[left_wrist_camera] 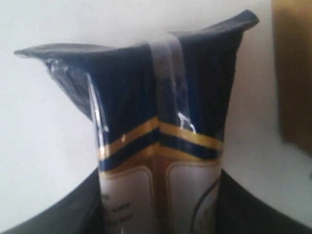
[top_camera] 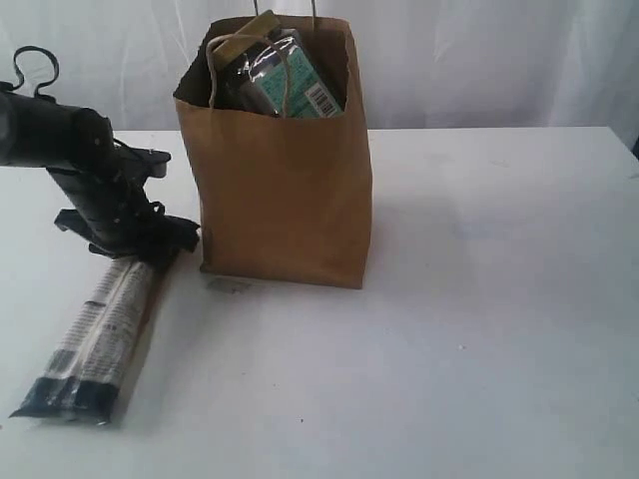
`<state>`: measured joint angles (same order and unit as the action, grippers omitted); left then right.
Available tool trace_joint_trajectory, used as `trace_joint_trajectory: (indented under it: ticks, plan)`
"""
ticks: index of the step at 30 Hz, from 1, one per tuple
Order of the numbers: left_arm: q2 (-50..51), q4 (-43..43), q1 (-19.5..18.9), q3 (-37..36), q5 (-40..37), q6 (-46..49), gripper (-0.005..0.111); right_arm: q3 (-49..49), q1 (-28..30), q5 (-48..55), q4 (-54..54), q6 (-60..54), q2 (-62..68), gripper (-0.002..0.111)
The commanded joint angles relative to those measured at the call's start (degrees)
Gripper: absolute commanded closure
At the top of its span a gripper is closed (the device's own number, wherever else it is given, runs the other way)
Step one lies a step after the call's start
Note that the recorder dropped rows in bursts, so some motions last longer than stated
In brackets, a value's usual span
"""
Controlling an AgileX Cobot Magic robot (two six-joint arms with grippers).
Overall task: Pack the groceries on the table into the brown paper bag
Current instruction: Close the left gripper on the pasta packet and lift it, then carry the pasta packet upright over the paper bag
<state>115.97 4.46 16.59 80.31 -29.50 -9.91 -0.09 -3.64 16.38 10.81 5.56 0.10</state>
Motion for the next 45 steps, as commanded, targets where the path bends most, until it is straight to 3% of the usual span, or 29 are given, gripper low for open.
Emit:
trace_joint_trajectory:
  ticks: [1, 13, 30, 35, 42, 45]
  plan:
    - [-5.92, 11.59, 0.02, -0.83, -11.54, -2.42, 0.107, 0.09, 0.27, -0.10, 0.23, 0.29, -0.10, 0.108]
    - [-27.76, 12.62, 0.02, -0.83, -15.20, -2.07, 0.107, 0.09, 0.27, -0.10, 0.23, 0.29, -0.10, 0.108]
    - [-39.53, 14.18, 0.02, -0.83, -12.23, -2.07, 0.107, 0.09, 0.27, -0.10, 0.23, 0.29, -0.10, 0.108]
    - [-43.11, 14.18, 0.02, -0.83, 0.12, -2.07, 0.107, 0.09, 0.27, -0.10, 0.23, -0.61, -0.10, 0.108]
    - [-46.55, 12.85, 0.02, -0.83, 36.84, -2.93, 0.107, 0.09, 0.27, 0.00, 0.23, -0.60, -0.10, 0.108]
    - [-46.55, 12.62, 0.02, -0.83, 45.96, -6.17, 0.107, 0.09, 0.27, 0.00, 0.23, -0.60, -0.10, 0.108]
